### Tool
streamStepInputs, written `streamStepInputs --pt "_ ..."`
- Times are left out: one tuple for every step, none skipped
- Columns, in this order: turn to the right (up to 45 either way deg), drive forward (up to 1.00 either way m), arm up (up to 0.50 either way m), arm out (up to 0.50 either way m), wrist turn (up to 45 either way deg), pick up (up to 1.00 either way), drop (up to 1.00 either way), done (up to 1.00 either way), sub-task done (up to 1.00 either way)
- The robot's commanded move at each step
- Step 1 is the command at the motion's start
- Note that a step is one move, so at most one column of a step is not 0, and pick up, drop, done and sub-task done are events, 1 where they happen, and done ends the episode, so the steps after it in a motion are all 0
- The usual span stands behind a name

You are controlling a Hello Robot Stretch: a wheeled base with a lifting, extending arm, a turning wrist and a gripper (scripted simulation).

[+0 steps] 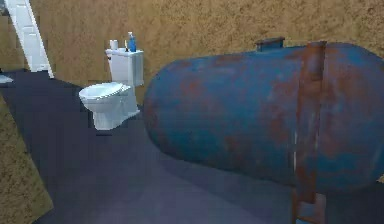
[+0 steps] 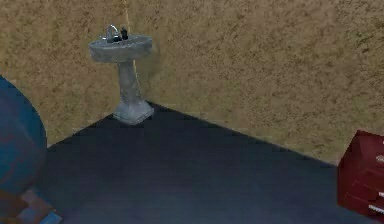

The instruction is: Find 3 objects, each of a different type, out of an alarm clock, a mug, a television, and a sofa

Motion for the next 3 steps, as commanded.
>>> streamStepInputs --pt "-27.0 0.00 0.00 0.00 0.0 0.00 0.00 0.00 0.00" --pt "0.0 0.65 0.00 0.00 0.0 0.00 0.00 0.00 0.00" --pt "-30.0 0.00 0.00 0.00 0.0 0.00 0.00 0.00 0.00"
